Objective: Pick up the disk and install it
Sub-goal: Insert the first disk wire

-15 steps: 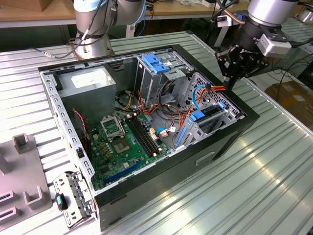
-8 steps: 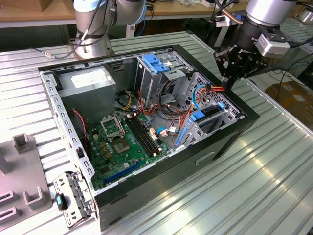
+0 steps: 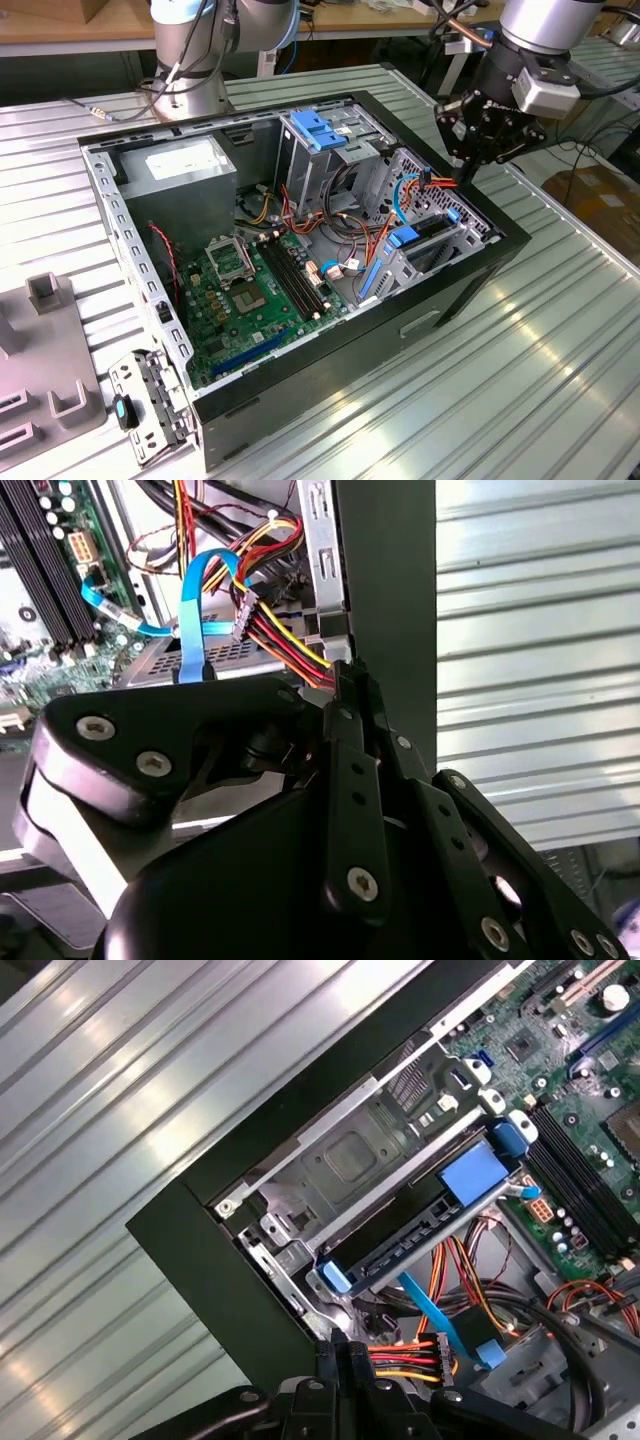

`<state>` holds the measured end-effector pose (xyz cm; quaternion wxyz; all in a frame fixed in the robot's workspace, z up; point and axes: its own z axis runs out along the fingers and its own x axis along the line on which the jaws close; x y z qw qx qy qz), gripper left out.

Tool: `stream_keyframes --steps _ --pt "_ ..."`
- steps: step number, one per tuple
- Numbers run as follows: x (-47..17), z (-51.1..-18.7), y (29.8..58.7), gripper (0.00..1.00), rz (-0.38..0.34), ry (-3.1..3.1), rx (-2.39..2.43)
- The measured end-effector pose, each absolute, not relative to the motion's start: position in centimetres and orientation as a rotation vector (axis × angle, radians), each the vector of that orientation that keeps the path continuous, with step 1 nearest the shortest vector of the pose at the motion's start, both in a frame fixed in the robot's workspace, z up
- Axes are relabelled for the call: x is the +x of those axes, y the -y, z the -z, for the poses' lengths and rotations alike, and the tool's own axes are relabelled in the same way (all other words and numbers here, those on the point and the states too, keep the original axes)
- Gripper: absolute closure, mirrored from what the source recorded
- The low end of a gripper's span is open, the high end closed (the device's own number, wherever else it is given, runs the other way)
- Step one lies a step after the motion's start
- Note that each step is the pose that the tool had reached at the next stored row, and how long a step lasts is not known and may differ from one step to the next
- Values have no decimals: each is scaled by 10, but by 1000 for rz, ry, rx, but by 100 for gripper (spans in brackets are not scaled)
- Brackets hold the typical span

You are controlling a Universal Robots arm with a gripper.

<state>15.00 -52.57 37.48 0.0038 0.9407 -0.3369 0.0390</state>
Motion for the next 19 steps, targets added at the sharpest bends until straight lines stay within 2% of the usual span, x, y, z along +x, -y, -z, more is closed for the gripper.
stream_keyframes --steps 19 --pt "143 -371 526 84 -120 1411 2784"
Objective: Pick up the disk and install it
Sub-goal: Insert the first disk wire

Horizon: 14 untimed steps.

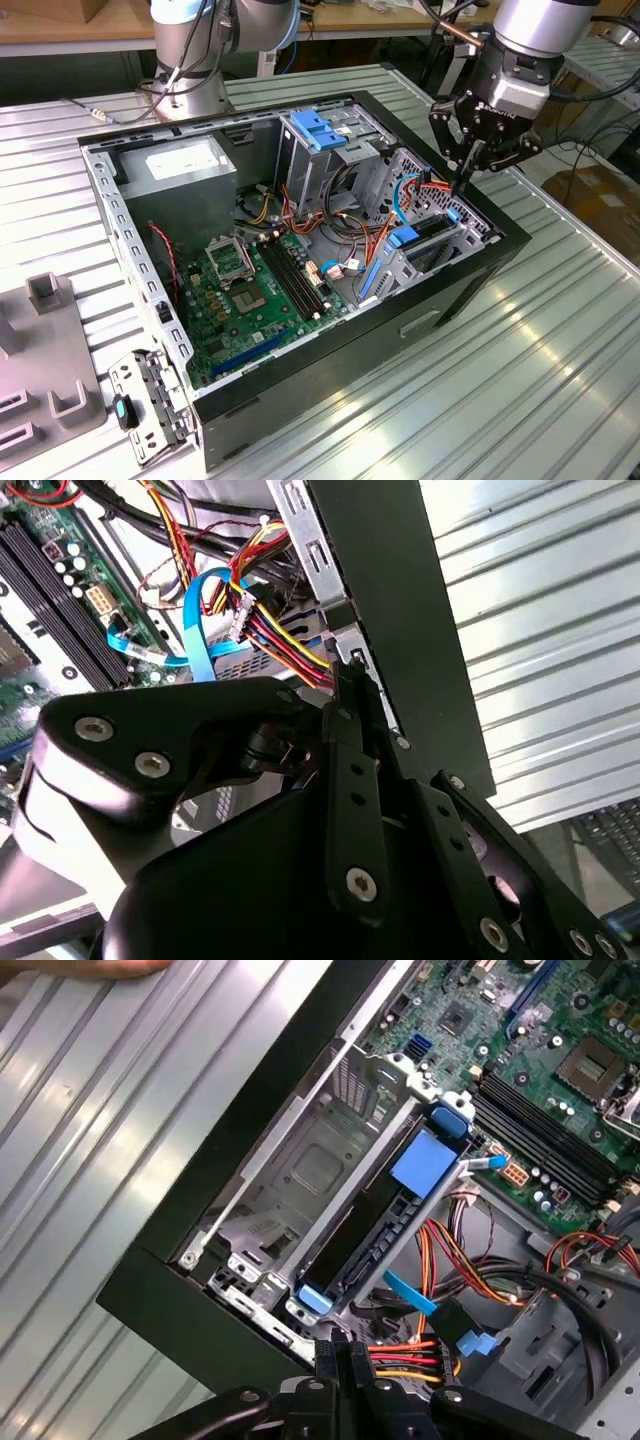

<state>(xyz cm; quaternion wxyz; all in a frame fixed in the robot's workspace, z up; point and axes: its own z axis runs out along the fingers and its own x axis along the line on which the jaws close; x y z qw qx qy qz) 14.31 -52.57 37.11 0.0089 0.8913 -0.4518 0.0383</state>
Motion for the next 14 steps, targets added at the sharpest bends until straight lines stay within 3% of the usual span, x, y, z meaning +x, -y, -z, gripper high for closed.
stream_keyframes --steps 14 --pt "137 -368 526 84 -117 1627 2657"
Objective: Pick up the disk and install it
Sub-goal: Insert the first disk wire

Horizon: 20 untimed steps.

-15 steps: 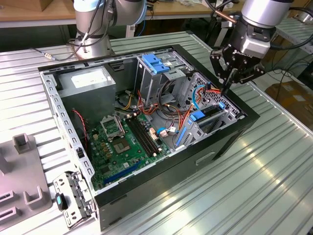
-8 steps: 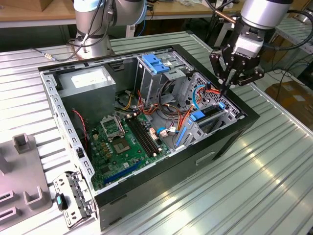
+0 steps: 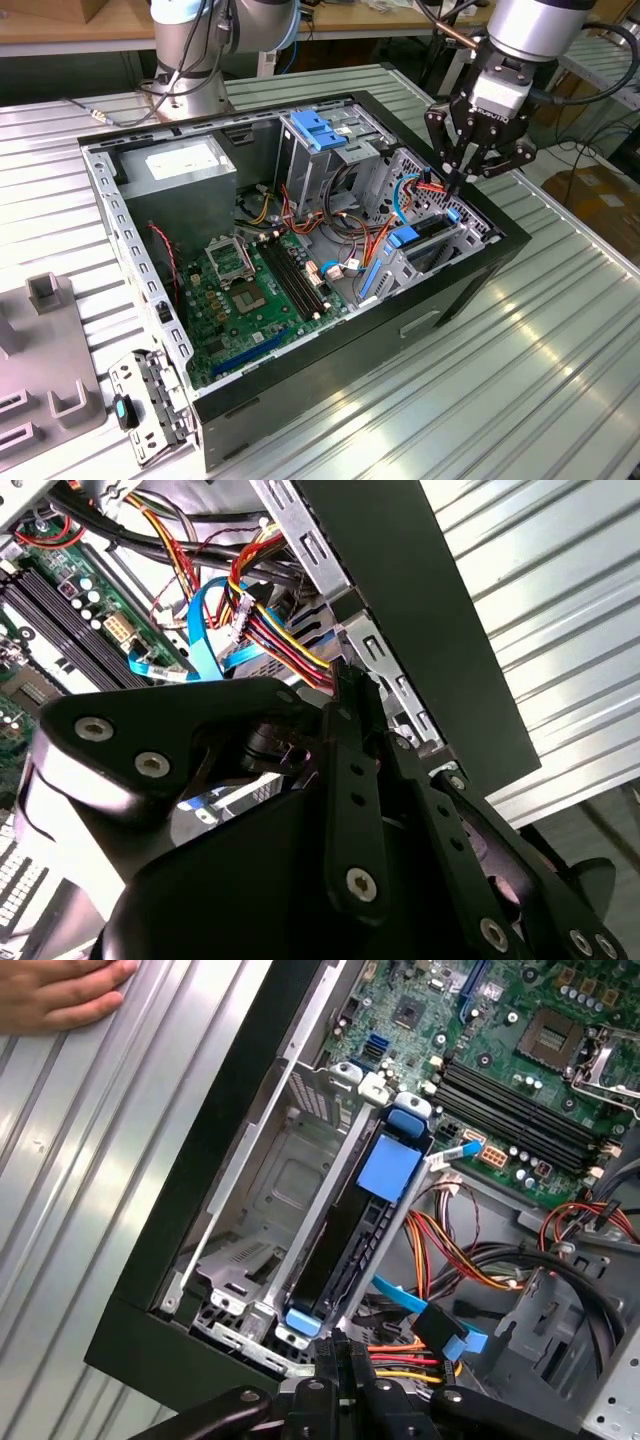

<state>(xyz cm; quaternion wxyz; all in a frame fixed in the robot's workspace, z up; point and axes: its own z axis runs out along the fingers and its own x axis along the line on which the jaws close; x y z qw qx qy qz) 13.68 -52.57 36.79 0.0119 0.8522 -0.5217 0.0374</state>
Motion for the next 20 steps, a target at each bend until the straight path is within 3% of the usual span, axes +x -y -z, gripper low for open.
stream_keyframes --steps 20 --pt "129 -362 526 84 -113 1874 2480"
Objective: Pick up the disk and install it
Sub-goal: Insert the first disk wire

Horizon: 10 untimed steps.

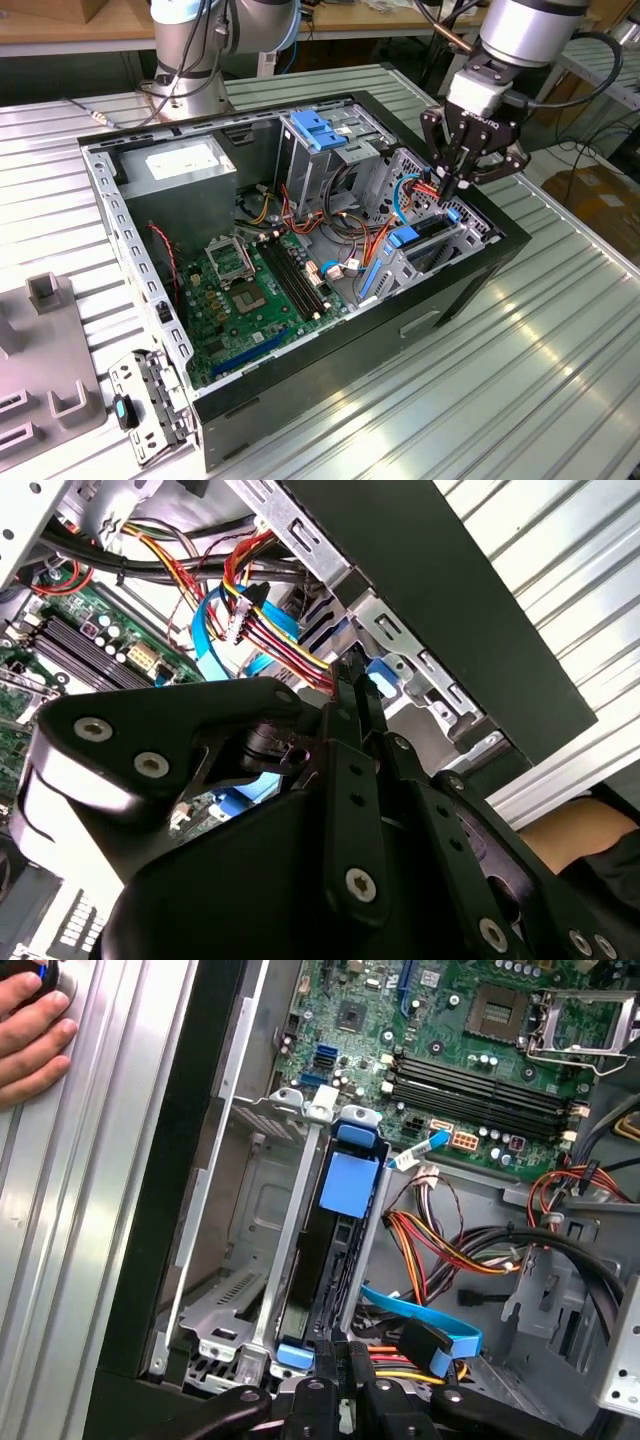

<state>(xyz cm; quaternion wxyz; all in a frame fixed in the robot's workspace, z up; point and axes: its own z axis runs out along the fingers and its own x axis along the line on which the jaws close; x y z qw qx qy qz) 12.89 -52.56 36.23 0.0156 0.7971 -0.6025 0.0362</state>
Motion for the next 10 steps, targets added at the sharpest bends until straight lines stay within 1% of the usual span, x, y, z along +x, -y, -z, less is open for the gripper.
stream_keyframes --steps 10 --pt "127 -358 526 84 -108 2070 2311"
